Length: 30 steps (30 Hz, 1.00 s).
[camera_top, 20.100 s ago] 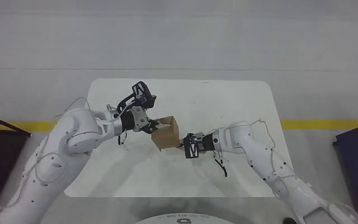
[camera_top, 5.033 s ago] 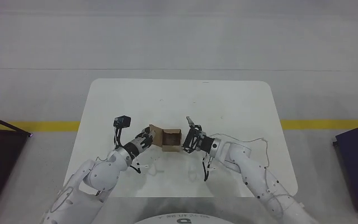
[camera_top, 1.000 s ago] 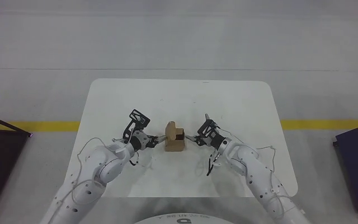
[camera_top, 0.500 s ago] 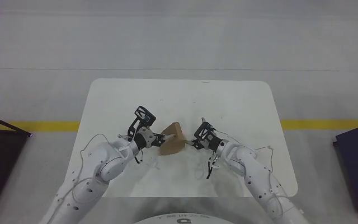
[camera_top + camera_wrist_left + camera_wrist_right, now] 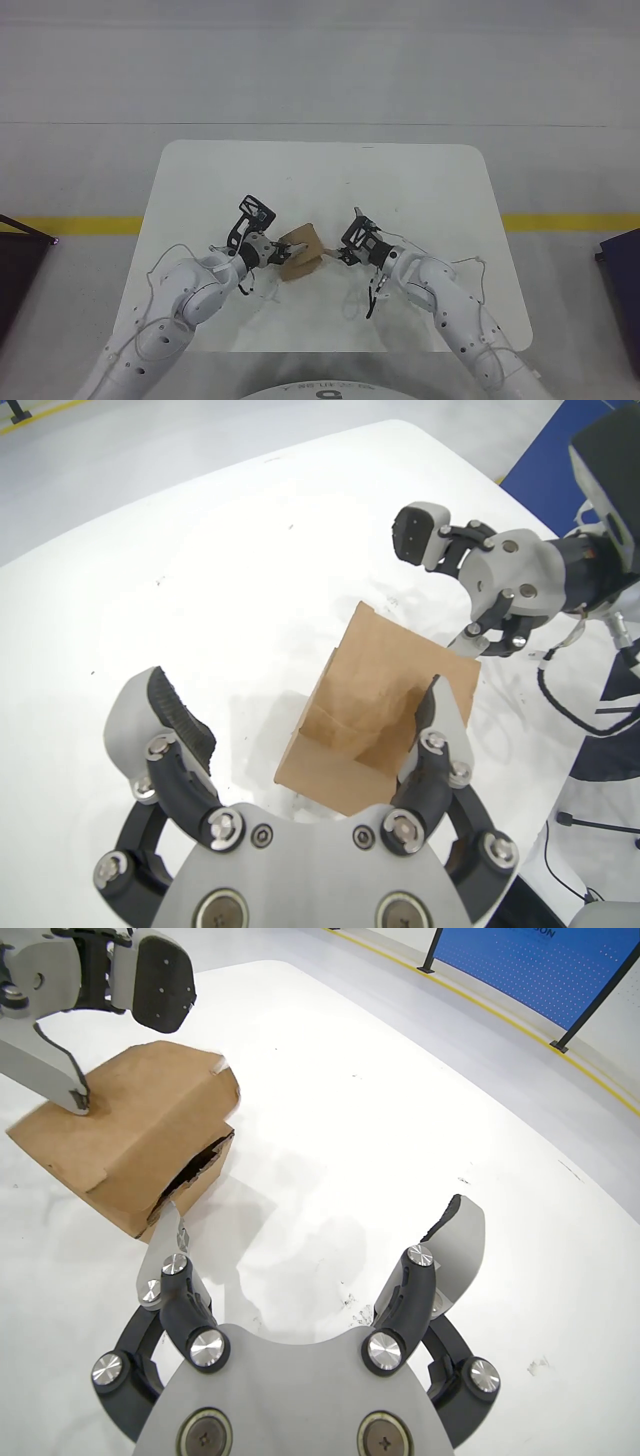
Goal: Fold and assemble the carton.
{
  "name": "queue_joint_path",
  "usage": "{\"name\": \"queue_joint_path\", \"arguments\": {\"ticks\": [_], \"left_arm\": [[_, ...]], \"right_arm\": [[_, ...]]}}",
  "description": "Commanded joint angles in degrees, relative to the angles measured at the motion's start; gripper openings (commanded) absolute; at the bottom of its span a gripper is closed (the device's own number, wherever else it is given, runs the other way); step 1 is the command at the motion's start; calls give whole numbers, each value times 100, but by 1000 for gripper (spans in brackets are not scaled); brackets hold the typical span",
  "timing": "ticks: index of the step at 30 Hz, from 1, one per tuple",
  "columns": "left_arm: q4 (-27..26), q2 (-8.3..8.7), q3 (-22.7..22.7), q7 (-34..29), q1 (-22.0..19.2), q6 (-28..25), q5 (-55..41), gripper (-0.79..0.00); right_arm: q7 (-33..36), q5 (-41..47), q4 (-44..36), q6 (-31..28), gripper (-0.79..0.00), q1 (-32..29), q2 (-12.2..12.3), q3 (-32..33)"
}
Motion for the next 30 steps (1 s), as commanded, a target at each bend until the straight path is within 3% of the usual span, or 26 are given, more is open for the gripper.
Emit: {"name": "queue_joint_path", "arguments": {"ticks": [1,9,30], "left_arm": [[-40,16,-72,-12,91,-22,-36,0],[-153,76,-347,-85,387,-49,-42,0],[-184,104,-468,-201,515,-85,0,0]], "right_arm": [[-11,7,-20,-8,0,-2,0,8],[-120,-3,-56,-70,0,23,-8,-11],[-282,-244,28,-299,0,288,-97,-448]]}}
